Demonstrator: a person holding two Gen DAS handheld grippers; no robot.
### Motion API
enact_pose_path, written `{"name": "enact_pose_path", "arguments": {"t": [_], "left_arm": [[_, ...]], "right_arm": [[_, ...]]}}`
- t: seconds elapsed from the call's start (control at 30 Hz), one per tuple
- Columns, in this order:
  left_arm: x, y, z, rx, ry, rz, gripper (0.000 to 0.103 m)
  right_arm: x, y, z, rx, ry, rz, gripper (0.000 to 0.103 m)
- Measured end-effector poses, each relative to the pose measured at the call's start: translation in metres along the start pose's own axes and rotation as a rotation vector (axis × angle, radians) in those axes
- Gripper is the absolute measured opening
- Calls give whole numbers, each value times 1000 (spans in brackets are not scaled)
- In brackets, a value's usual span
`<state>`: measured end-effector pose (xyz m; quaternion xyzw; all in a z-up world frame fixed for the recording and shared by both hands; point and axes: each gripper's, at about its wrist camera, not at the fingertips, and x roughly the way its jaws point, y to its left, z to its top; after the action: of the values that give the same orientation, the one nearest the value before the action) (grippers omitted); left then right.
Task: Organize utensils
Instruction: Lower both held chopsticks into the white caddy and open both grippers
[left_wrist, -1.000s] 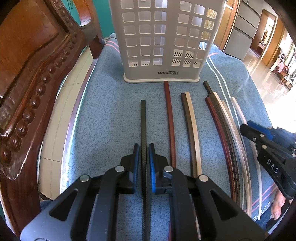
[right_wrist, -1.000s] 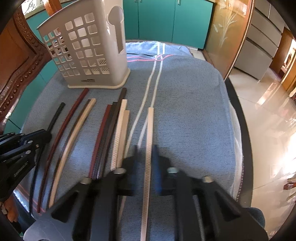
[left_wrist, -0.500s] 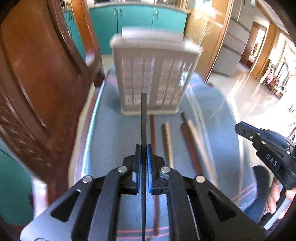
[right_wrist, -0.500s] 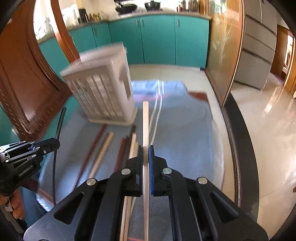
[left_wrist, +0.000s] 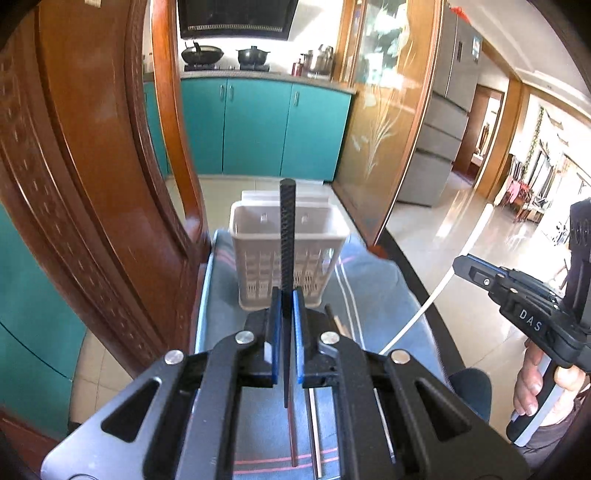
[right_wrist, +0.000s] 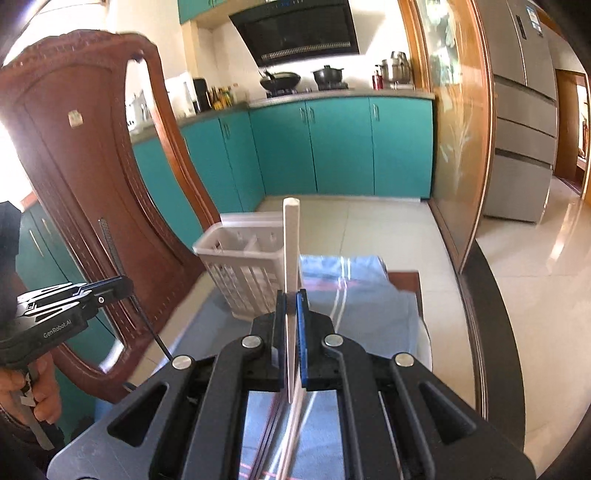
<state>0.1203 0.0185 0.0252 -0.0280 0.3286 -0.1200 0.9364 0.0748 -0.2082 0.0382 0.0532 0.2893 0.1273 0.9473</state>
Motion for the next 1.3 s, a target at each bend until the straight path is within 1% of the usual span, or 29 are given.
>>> {"name": "enact_pose_path", "arguments": {"t": [0.13,0.23,0.33,0.4,0.5,0.57,0.6,0.67,0.73,0.77,0.83,0.9,1.0,1.13,1.3], "left_arm": [[-11,0,23,4,-46,3,7],[-20,3,41,-13,-84,-3,7],[-26,9,64,-52,-130,12,7],[-29,11,79,-83,-166,39,7],[-33,16,96,-130,-227,40,7],[-31,18,105,-171,-276,59,7],[-29,21,110,-202,-315,70,7],[-24,21,115,-237,-362,96,7],[-14,18,116,-246,-390,120,7],[-5,16,117,-233,-395,146,7],[16,12,117,-204,-369,199,7],[39,11,108,-185,-311,204,7],[61,10,96,-167,-252,218,7],[76,12,77,-147,-200,219,7],[80,18,67,-158,-161,212,7]], "right_arm": [[-5,9,21,-25,-43,9,6],[-6,13,42,-37,-70,21,6],[-8,16,66,-37,-109,33,6],[-10,18,84,-29,-140,43,6],[-15,21,107,-17,-201,46,6],[-19,20,120,6,-251,55,6],[-19,20,126,21,-278,57,6],[-13,23,132,24,-310,41,6],[5,27,131,25,-330,16,6],[12,29,129,19,-328,8,6],[40,36,119,-13,-296,-34,6],[61,39,106,-36,-263,-56,6],[86,39,84,-57,-208,-72,6],[102,32,68,-42,-160,-58,6],[107,32,55,-62,-125,-58,7]]}}
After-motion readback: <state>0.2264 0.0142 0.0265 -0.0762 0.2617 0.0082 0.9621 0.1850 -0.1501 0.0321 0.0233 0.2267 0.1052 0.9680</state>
